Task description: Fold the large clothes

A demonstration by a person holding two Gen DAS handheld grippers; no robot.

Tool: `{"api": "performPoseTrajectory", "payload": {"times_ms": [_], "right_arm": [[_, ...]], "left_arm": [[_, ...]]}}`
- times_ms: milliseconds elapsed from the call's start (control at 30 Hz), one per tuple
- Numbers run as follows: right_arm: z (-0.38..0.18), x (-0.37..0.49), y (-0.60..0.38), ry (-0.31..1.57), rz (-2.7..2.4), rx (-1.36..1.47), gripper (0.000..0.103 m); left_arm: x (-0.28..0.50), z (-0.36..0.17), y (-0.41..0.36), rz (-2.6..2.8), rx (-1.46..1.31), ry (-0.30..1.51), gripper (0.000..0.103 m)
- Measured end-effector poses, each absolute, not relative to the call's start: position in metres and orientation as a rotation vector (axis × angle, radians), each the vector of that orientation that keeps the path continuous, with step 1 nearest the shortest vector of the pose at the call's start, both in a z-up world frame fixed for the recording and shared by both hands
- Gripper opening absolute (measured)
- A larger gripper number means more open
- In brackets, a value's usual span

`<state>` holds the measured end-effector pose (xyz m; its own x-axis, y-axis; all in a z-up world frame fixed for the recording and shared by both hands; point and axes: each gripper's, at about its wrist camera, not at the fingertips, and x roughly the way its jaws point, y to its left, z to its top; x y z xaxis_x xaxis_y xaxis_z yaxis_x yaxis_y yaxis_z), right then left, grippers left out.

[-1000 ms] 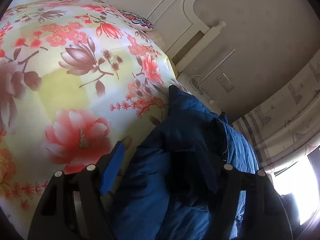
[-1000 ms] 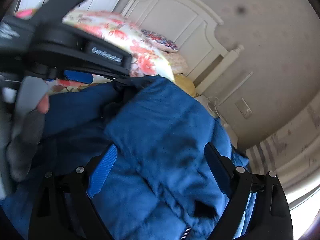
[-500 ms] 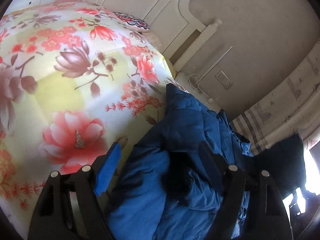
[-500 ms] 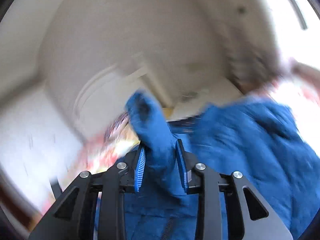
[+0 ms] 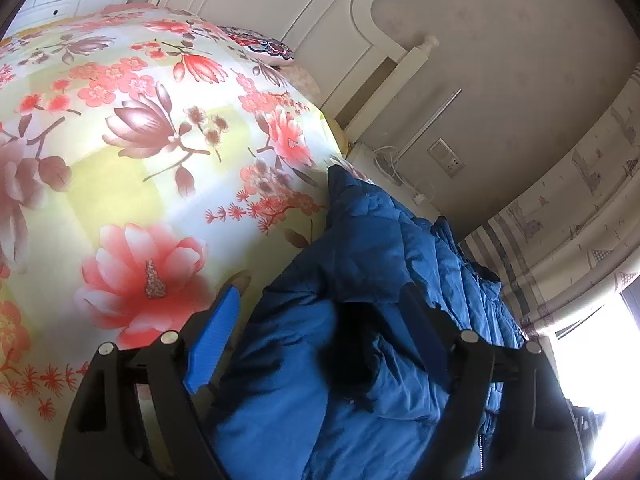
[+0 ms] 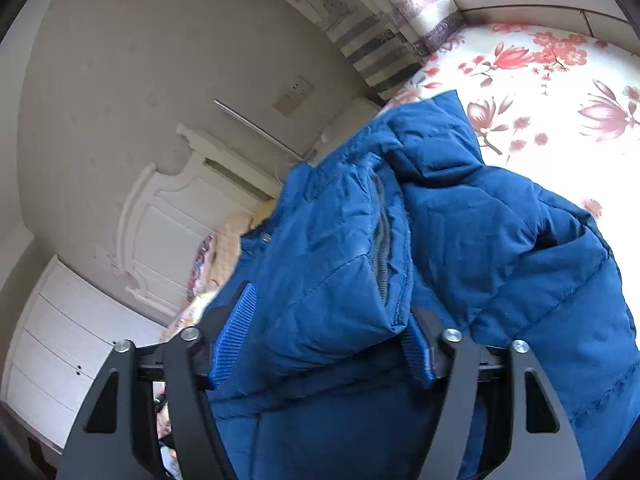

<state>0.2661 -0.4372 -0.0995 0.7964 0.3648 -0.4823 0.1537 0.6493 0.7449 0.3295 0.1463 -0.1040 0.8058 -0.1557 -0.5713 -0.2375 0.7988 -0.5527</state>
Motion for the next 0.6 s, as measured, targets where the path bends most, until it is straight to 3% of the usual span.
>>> {"api": "performPoseTrajectory", "payload": {"times_ms": [33,67,167,300,400,500,533,600], "right_arm": [[-0.102,0.269,-0.436,0.661,0.131,0.871,0.04],[-0.106,0.273,-0.435,0.664,0.137,0.879,0.031],[-0.091,0.264,-0.43,0.578,0.153,0.815,0.023],[-0.058,0.254,-0.412,0.492,0.156,0.639,0.022],[-0.086,0.272,-0.415,0.696,0.041,0.638,0.023],[-0.097,0.263,-0.433,0.706,0.0,0.771,0.034],[-0.09,0.258,-0.433,0.679,-0.042,0.747,0.04],[-0.059,0.241,-0.428,0.551,-0.137,0.634,0.043]], "left_arm": [[0.33,-0.104,0.146,0.046,-0.656,0.644,0.081],[0.33,-0.105,0.146,0.046,-0.657,0.645,0.081],[0.33,-0.105,0.146,0.045,-0.658,0.644,0.081],[0.331,-0.105,0.146,0.042,-0.654,0.645,0.081],[0.331,-0.106,0.146,0.041,-0.653,0.647,0.081],[0.331,-0.106,0.147,0.04,-0.657,0.648,0.081],[0.331,-0.106,0.147,0.041,-0.657,0.648,0.081],[0.332,-0.107,0.146,0.04,-0.652,0.653,0.081]]}}
